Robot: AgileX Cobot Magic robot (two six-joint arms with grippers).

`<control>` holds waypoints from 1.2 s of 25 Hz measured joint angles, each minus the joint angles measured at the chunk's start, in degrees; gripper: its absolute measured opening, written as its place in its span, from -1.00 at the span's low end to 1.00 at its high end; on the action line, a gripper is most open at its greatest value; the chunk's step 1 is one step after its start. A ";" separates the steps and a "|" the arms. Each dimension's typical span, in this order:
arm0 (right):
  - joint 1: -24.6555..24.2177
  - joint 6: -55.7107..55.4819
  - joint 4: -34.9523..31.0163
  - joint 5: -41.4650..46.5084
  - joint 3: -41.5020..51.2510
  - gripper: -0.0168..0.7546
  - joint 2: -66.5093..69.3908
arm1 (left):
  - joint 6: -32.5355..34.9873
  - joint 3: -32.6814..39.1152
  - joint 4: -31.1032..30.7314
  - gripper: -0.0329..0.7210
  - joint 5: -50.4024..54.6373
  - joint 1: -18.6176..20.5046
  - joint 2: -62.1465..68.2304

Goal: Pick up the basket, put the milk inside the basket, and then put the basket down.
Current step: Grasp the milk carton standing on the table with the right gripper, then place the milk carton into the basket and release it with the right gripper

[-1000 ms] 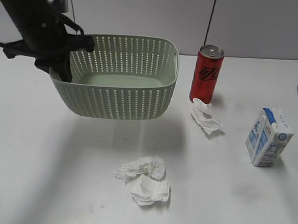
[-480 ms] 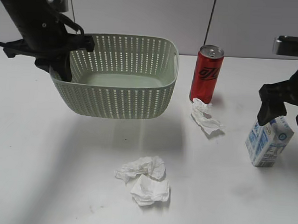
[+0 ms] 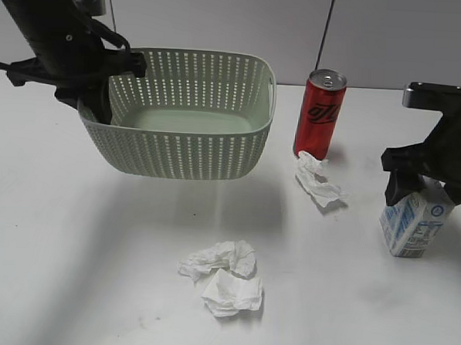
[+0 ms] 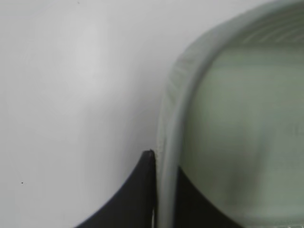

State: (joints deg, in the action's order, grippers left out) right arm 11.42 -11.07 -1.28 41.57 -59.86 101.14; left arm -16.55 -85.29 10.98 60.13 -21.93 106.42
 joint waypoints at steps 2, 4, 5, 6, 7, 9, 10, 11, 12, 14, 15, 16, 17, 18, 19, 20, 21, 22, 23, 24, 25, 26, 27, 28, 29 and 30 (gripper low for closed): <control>0.00 -0.04 0.00 0.00 0.00 0.58 0.95 | 0.00 0.00 0.00 -0.91 -0.06 0.00 0.00; 0.00 -0.04 0.00 0.00 0.00 0.58 1.78 | 0.00 0.00 0.00 -0.91 -0.09 0.00 0.00; 0.00 -0.04 0.00 0.00 0.00 0.57 1.93 | 0.00 0.00 -0.03 -0.91 -0.09 0.00 0.00; 0.00 -0.04 0.00 0.00 0.00 0.54 2.06 | 0.00 0.00 -0.08 -0.91 -0.09 0.00 0.00; 0.00 -0.04 0.00 0.00 0.00 0.49 2.06 | 0.00 0.00 -0.07 -0.91 -0.09 0.00 0.00; 0.00 -0.04 0.00 0.16 0.00 0.33 2.06 | 0.00 0.00 -0.14 -0.91 -0.09 0.00 0.00; 0.00 -0.04 0.00 0.30 0.00 0.20 2.06 | 0.00 0.00 -0.14 -0.91 -0.09 0.00 0.00; 0.00 -0.04 0.00 0.51 0.00 0.08 2.06 | 0.00 0.00 -0.14 -0.91 -0.09 0.00 0.00; 0.00 -0.04 0.00 0.73 -0.05 -0.06 2.06 | 0.00 0.00 -0.14 -0.91 -0.09 0.00 0.00; 0.00 -0.04 0.00 1.24 -0.30 -0.15 2.06 | 0.00 0.00 -0.14 -0.91 -0.09 0.00 0.00; 0.00 -0.04 0.00 1.64 -0.42 -0.15 2.06 | 0.00 0.00 -0.14 -0.91 -0.09 0.00 0.00; 0.00 -0.04 0.00 2.30 -0.68 -0.15 2.06 | 0.00 0.00 -0.14 -0.91 -0.03 0.00 0.00; 0.00 -0.04 0.00 3.02 -0.88 -0.15 2.06 | 0.00 0.00 -0.14 -0.91 0.08 0.00 0.00; 0.00 -0.04 0.00 3.50 -0.87 -0.15 2.00 | 0.00 0.00 -0.14 -0.91 0.22 0.00 0.00; 0.00 -0.04 0.06 3.84 -0.87 -0.15 1.66 | 0.00 0.00 -0.14 -0.91 0.45 0.00 0.00; 0.00 -0.04 0.06 4.24 -0.87 -0.15 1.03 | 0.00 0.00 -0.18 -0.91 0.60 0.00 0.00; 0.00 0.20 0.11 4.53 -0.87 -0.15 0.01 | 0.00 0.00 -0.18 -0.91 0.88 0.00 0.00; 0.00 0.69 0.17 5.12 -0.94 -0.15 -1.08 | 0.00 0.00 -0.18 -0.91 0.98 0.00 0.00; 0.00 1.58 0.17 6.24 -1.30 -0.15 -2.51 | 0.00 0.00 -0.18 -0.91 1.17 0.00 0.00; 0.00 2.53 0.23 7.80 -1.98 -0.15 -3.88 | 0.00 0.00 -0.18 -0.91 1.25 0.00 0.00; 0.00 3.75 0.23 9.50 -2.83 -0.15 -4.89 | 0.00 0.00 -0.18 -0.91 1.31 0.00 0.00; 0.00 5.00 0.23 12.07 -4.26 -0.15 -5.93 | 0.00 0.00 -0.25 -0.91 1.37 0.00 0.00; 0.00 6.06 0.23 15.16 -6.15 -0.15 -6.72 | 0.00 0.00 -0.45 -0.91 1.37 0.00 0.00; 0.00 6.93 0.06 17.88 -8.46 -0.15 -7.31 | 0.00 0.00 -0.69 -0.91 1.25 -0.11 0.00; 0.00 8.11 -0.55 21.10 -10.66 -0.15 -7.62 | 0.00 0.00 -1.01 -0.91 1.07 -0.42 0.00; 0.00 9.35 -1.31 24.18 -13.60 -0.15 -7.77 | 0.00 0.00 -1.20 -0.91 0.80 -0.77 0.00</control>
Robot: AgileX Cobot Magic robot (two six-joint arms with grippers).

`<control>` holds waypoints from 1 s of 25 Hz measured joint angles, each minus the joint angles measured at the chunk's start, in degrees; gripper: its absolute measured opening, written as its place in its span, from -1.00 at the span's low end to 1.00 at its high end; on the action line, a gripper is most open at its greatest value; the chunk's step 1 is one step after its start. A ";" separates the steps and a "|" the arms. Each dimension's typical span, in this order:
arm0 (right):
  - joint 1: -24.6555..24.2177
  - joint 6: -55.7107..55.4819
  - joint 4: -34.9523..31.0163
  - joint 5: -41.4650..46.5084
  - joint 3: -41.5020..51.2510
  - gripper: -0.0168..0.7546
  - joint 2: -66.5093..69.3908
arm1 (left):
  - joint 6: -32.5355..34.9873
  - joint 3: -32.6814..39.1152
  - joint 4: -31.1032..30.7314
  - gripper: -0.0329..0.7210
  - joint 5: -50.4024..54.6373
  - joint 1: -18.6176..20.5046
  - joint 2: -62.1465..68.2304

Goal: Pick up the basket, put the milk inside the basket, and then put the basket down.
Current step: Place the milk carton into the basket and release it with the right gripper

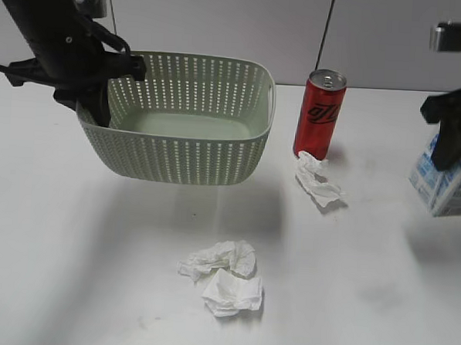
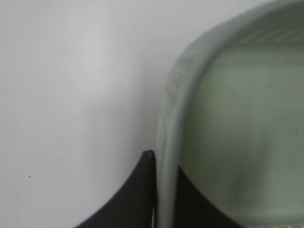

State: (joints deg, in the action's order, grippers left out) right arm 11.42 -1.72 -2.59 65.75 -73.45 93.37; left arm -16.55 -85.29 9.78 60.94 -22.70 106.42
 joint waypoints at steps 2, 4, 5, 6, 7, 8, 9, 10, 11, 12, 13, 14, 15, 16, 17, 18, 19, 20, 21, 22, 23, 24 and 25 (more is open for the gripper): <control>0.29 1.72 -2.09 3.06 -5.75 -0.15 -0.11 | -0.15 0.00 -0.05 -0.91 -0.79 -1.25 0.00; 1.68 2.43 -2.51 3.39 -11.82 -0.15 -0.11 | -0.68 0.00 -0.05 -0.91 -1.71 -2.51 0.00; 3.02 2.53 -2.45 3.43 -14.53 -0.15 -0.11 | -0.94 0.00 0.03 -0.91 -2.32 -3.10 0.00; 4.83 2.66 -2.33 3.45 -16.53 -0.15 -0.11 | -1.21 0.00 0.08 -0.91 -2.71 -3.61 0.00; 7.07 2.72 -2.21 3.50 -18.63 -0.15 -0.11 | -1.36 0.00 0.14 -0.91 -3.07 -3.91 0.00; 9.12 2.72 -2.21 3.65 -20.52 -0.15 0.03 | -1.46 0.00 0.19 -0.91 -3.35 -4.17 0.00; 11.64 2.72 -2.21 3.82 -22.35 -0.15 0.44 | -1.48 0.00 0.19 -0.91 -3.48 -4.38 0.00; 14.06 2.45 -2.28 3.97 -23.76 -0.15 1.11 | -1.48 0.00 0.19 -0.91 -3.54 -4.46 0.00; 15.94 2.21 -2.39 4.17 -25.43 -0.15 2.15 | -1.48 0.00 0.19 -0.91 -3.54 -4.50 0.00; 18.03 1.72 -2.46 4.33 -27.18 -0.15 3.54 | -1.48 0.00 0.02 -0.91 -3.54 -4.52 0.00; 19.90 1.72 -2.46 4.45 -28.60 -0.15 4.93 | -1.48 0.00 -0.11 -0.91 -3.54 -4.52 0.00; 21.35 1.72 -2.46 4.45 -30.24 -0.15 6.79 | -1.48 0.00 -0.25 -0.91 -3.54 -4.52 0.00; 22.86 1.41 -2.39 4.45 -31.76 -0.15 8.75 | -1.48 0.00 -0.38 -0.91 -3.48 -4.52 0.05; 24.15 1.16 -2.11 4.45 -33.06 -0.15 10.44 | -1.48 0.00 -0.44 -0.91 -3.43 -4.52 0.26; 25.27 1.09 -1.95 4.45 -33.95 -0.15 12.49 | -1.48 0.00 -0.44 -0.91 -3.43 -4.52 0.62; 26.02 1.04 -1.84 4.45 -34.89 -0.15 14.51 | -1.48 0.00 -0.44 -0.91 -3.31 -4.52 1.10; 26.72 0.97 -1.84 4.45 -35.66 -0.15 16.51 | -1.48 0.06 -0.44 -0.91 -3.24 -4.57 1.65; 27.08 0.91 -1.79 4.45 -36.19 -0.15 18.10 | -1.48 0.06 -0.44 -0.91 -3.23 -4.69 2.06; 27.33 0.85 -1.79 4.45 -36.64 -0.15 19.90 | -1.54 0.06 -0.44 -0.91 -3.23 -4.85 2.48; 27.41 0.81 -1.79 4.45 -36.87 -0.15 21.50 | -1.54 0.06 -0.44 -0.91 -3.23 -4.88 2.88; 27.41 0.81 -1.66 4.40 -36.92 -0.15 22.67 | -1.54 0.06 -0.44 -0.91 -3.29 -4.94 3.05; 27.41 0.81 -1.43 4.40 -36.98 -0.15 23.90 | -1.54 0.06 -0.48 -0.91 -3.54 -4.94 3.30; 27.41 0.79 -1.22 4.40 -37.04 -0.15 24.96 | -1.54 0.06 -0.50 -0.91 -3.92 -4.94 3.44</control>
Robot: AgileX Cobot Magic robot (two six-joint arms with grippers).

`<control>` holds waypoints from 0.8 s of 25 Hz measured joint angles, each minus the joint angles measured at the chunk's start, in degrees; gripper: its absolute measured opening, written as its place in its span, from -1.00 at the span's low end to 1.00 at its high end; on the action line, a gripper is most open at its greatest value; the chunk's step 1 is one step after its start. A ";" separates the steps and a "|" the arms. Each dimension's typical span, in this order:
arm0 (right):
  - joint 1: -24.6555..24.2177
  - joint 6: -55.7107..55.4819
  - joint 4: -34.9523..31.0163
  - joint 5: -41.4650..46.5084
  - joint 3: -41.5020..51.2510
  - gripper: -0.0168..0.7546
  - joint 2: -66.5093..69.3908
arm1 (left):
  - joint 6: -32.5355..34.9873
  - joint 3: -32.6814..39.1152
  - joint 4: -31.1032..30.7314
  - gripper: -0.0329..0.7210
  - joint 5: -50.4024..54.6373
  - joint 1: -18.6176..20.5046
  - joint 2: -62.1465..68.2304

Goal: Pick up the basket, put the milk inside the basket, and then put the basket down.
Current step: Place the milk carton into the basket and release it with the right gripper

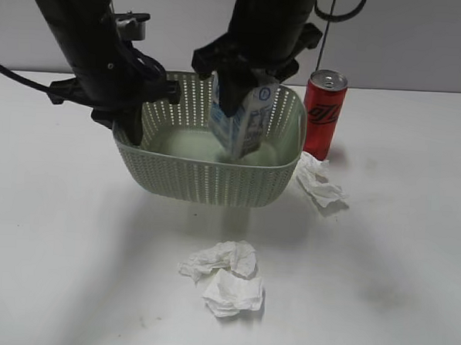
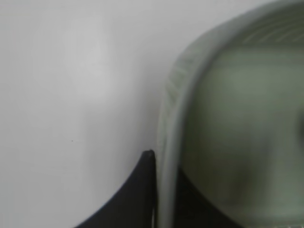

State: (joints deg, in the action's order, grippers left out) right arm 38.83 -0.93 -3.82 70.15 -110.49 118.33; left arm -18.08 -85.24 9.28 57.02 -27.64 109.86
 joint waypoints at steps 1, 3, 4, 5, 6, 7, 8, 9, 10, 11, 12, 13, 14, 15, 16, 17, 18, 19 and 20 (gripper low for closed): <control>0.00 -0.05 0.35 0.00 0.00 -0.15 0.76 | 0.00 0.00 -0.04 -0.91 -0.51 0.00 0.00; 0.00 -0.05 0.51 0.00 0.00 -0.15 1.99 | 0.00 0.00 -0.04 -0.91 -1.56 0.00 0.00; 0.00 -0.05 0.51 0.00 0.00 -0.15 2.47 | 0.00 0.00 -0.19 -0.91 -1.69 0.00 0.00; 0.00 -0.05 0.51 -0.05 0.00 -0.15 2.81 | 0.00 0.00 -0.45 -0.91 -1.75 0.00 0.00; 0.00 -0.05 0.51 -0.05 0.00 -0.15 3.17 | 0.00 0.00 -0.70 -0.91 -1.75 0.00 0.00; 0.00 -0.05 0.51 -0.05 -0.06 -0.15 3.58 | 0.00 0.00 -0.77 -0.91 -1.81 0.00 0.00; 0.00 -0.05 0.51 -0.12 -0.11 -0.15 3.91 | 0.00 0.00 -0.84 -0.91 -1.81 0.00 0.00; 0.00 -0.05 0.51 -0.16 -0.11 -0.15 4.32 | 0.00 0.00 -0.89 -0.91 -1.81 0.00 0.00; 0.00 -0.05 0.51 -0.23 -0.11 -0.15 4.71 | 0.00 0.00 -0.96 -0.91 -1.81 -0.04 0.00; 0.00 -0.05 0.51 -0.34 -0.11 -0.15 4.99 | -0.05 0.00 -1.07 -0.91 -1.85 -0.04 0.00; 0.00 -0.05 0.51 -0.48 -0.11 -0.15 5.14 | -0.05 0.00 -1.08 -0.91 -1.85 -0.04 0.00; 0.00 -0.05 0.51 -0.67 -0.11 -0.15 5.15 | -0.10 0.00 -1.12 -0.91 -1.85 -0.04 0.00; 0.00 -0.05 0.51 -0.94 -0.11 -0.15 5.15 | -0.10 0.00 -1.12 -0.91 -1.91 -0.04 0.00; 0.00 -0.05 0.51 -1.20 -0.15 -0.10 5.15 | -0.10 0.00 -1.12 -0.91 -1.91 -0.06 0.00; 0.00 -0.05 0.59 -1.25 -0.18 -0.02 5.15 | -0.10 0.00 -1.12 -0.91 -1.91 -0.06 0.00; 0.00 -0.05 0.82 -1.30 -0.30 0.09 5.15 | -0.10 0.00 -1.51 -0.91 -1.77 -0.06 0.00; 0.00 -0.05 0.88 -1.24 -0.43 0.22 5.15 | -0.10 0.06 -2.04 -0.91 -1.49 -0.06 0.22; 0.00 -0.11 0.82 -1.19 -0.46 0.33 5.15 | -0.10 0.12 -2.25 -0.91 -1.33 -0.06 0.39; 0.00 -0.10 0.56 -1.04 -0.46 0.46 5.15 | -0.10 0.21 -2.40 -0.91 -1.19 -0.06 0.46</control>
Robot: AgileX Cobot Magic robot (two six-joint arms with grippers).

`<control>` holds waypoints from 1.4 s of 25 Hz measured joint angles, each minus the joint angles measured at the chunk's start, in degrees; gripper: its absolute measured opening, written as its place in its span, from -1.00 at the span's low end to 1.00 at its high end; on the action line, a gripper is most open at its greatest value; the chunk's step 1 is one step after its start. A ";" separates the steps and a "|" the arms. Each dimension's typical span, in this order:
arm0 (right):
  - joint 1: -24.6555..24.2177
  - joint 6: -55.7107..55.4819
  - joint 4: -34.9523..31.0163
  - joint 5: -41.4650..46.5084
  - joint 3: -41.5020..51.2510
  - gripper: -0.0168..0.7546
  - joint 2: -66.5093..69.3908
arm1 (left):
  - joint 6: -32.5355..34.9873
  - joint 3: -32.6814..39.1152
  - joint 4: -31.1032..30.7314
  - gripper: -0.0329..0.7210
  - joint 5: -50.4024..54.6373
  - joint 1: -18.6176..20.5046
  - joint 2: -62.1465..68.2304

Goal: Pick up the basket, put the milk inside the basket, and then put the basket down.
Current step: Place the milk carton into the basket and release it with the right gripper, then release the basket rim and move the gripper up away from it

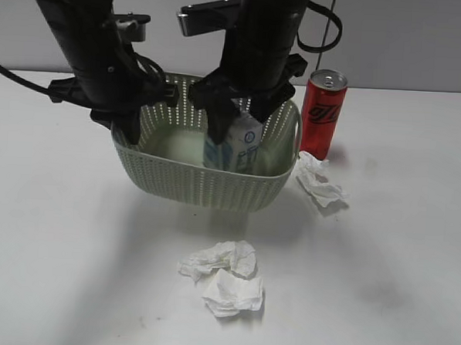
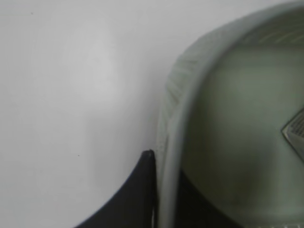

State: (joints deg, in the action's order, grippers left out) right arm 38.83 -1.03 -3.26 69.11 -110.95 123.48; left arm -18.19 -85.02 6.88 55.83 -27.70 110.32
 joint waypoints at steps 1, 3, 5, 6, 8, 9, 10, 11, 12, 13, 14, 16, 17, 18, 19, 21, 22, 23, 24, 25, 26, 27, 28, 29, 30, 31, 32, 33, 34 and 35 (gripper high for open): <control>0.00 0.04 -0.52 0.13 -0.05 0.56 0.00 | 0.00 0.10 -0.12 -0.91 0.15 0.00 0.00; 0.00 0.29 -1.74 0.22 -0.46 0.67 -0.27 | 0.00 0.22 -0.23 -0.91 0.23 0.00 0.00; 0.00 0.47 -2.65 0.22 -0.79 0.70 -1.45 | 0.00 0.28 -0.15 -0.91 0.35 0.00 0.00; -0.05 0.47 -2.82 0.27 -0.86 0.70 -2.18 | 0.00 0.28 -0.15 -0.91 0.59 0.00 0.00; -0.36 0.52 -3.02 0.27 -0.86 0.70 -4.47 | 0.00 0.28 -0.10 -0.91 1.26 0.15 0.00; -0.58 0.52 -3.12 0.31 -0.86 0.70 -5.61 | 0.00 0.28 -0.04 -0.91 1.64 0.27 0.00; -0.90 0.52 -3.22 0.31 -0.86 0.70 -7.00 | 0.00 0.28 0.22 -0.91 1.92 0.44 0.00; -1.33 0.52 -3.45 0.35 -0.91 0.70 -8.42 | 0.00 0.28 0.45 -0.91 2.25 0.64 0.00; -2.05 0.52 -3.69 0.35 -0.97 0.70 -9.58 | 0.00 0.28 0.71 -0.91 2.55 0.84 0.00; -3.01 0.59 -3.96 0.35 -0.97 0.70 -10.90 | 0.00 0.28 0.90 -0.91 2.68 0.91 0.00; -3.98 0.59 -4.08 0.40 -0.97 0.70 -12.01 | 0.00 0.28 1.14 -0.91 2.92 1.02 0.00; -6.88 0.64 -4.12 0.37 -0.97 0.70 -13.67 | 0.00 0.28 1.80 -0.91 3.44 1.09 0.00; -8.53 0.64 -4.12 0.37 -0.84 0.70 -14.39 | 0.00 0.28 2.07 -0.91 3.87 1.16 0.00; -9.99 0.64 -4.12 0.37 -0.44 0.69 -15.12 | 0.00 0.28 2.32 -0.91 4.23 1.21 0.00; -11.83 0.64 -4.12 0.37 0.36 0.69 -15.74 | 0.00 0.28 2.43 -0.91 4.61 1.21 0.00; -15.36 0.64 -4.12 0.37 2.57 0.68 -17.07 | 0.00 0.28 2.43 -0.91 4.78 1.27 -0.06; -17.42 0.64 -4.12 0.37 3.99 0.68 -17.70 | 0.00 0.28 2.43 -0.91 4.72 1.27 -0.19; -19.47 0.64 -4.07 0.37 5.54 0.68 -18.20 | 0.00 0.28 2.43 -0.91 4.67 1.27 -0.43; -21.49 0.70 -4.07 0.37 7.11 0.67 -18.84 | 0.00 0.28 2.44 -0.91 4.53 1.31 -0.68; -23.11 0.70 -3.77 0.37 8.38 0.66 -19.51 | 0.00 0.28 2.58 -0.91 4.39 1.38 -0.79; -24.94 0.70 -3.37 0.37 9.86 0.66 -20.13 | 0.00 0.28 2.71 -0.91 4.37 1.51 -0.92; -26.70 1.03 -3.15 0.37 11.28 0.65 -21.02 | 0.00 0.28 2.71 -0.91 4.37 1.67 -0.93; -28.14 1.03 -2.98 0.37 12.37 0.64 -22.00 | 0.00 0.28 2.84 -0.91 4.37 2.00 -0.93; -29.78 1.42 -2.84 0.37 13.63 0.64 -23.16 | 0.00 0.28 2.97 -0.91 4.37 2.40 -0.93; -31.31 1.66 -2.70 0.37 15.03 0.64 -24.35 | 0.00 0.28 3.05 -0.91 4.37 2.78 -0.98; -32.67 1.96 -2.69 0.33 16.63 0.64 -26.05 | 0.00 0.28 3.13 -0.91 4.37 3.32 -0.98; -33.68 2.31 -2.62 0.33 18.16 0.63 -28.00 | 0.00 0.28 3.12 -0.91 4.37 3.85 -0.98; -34.72 2.69 -2.43 0.33 20.22 0.63 -29.89 | 0.00 0.28 3.12 -0.91 4.31 4.44 -1.04; -35.54 2.83 -1.99 0.33 22.52 0.63 -32.36 | 0.00 0.28 3.12 -0.91 4.31 4.89 -1.04; -36.04 2.87 -1.36 0.33 24.55 0.63 -35.08 | 0.00 0.28 3.06 -0.91 4.05 5.30 -1.10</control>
State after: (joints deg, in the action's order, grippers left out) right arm 2.80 1.83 -4.62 69.43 -86.40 88.39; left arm -18.19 -84.75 9.94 59.88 -22.40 109.22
